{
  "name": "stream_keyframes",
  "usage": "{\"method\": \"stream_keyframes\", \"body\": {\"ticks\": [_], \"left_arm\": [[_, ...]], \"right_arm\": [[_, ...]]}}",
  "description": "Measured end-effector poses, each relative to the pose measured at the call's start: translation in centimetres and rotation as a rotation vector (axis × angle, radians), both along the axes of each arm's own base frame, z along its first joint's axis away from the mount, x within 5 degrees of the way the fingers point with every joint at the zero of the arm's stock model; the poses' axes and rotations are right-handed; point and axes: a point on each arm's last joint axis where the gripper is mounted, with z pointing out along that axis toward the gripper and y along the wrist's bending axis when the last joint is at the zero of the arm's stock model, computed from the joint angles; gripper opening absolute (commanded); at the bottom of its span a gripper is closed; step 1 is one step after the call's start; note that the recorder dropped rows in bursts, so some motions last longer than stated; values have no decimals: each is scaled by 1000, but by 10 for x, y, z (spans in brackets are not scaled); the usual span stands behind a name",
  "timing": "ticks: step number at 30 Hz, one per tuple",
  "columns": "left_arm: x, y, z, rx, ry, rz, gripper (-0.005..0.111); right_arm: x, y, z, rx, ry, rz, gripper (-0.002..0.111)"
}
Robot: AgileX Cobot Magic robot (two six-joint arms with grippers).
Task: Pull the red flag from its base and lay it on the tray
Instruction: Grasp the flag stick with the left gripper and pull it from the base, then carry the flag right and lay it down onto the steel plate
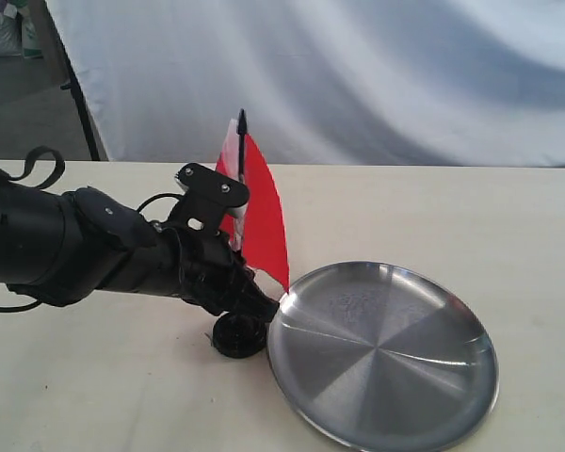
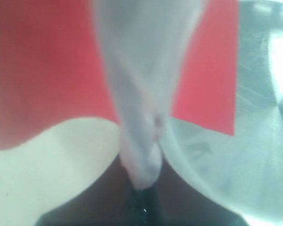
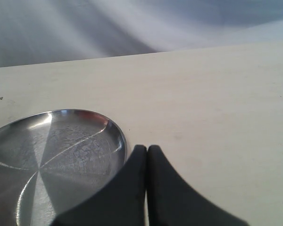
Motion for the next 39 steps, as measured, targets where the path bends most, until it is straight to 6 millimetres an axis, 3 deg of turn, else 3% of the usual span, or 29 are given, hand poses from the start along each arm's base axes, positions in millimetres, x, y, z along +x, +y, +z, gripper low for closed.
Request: {"method": "stream_keyframes", "body": {"ticks": [7, 16, 19, 23, 28, 33, 39], "left_arm": [[-1, 0, 3, 26, -23, -39, 0], [-14, 9, 68, -56, -193, -27, 0], [-19, 9, 82, -128, -193, -2, 0], [-18, -4, 88, -251, -96, -37, 0], [-12, -43, 72, -441, 114, -85, 0], [1, -76, 33, -565, 332, -115, 0], [7, -98, -10, -720, 564, -141, 0]], "right_arm": [[0, 0, 0, 0, 0, 0, 0], [0, 0, 0, 0, 0, 0, 0], [0, 0, 0, 0, 0, 0, 0], [0, 0, 0, 0, 0, 0, 0], [0, 0, 0, 0, 0, 0, 0], [0, 0, 0, 0, 0, 0, 0], [0, 0, 0, 0, 0, 0, 0]]}}
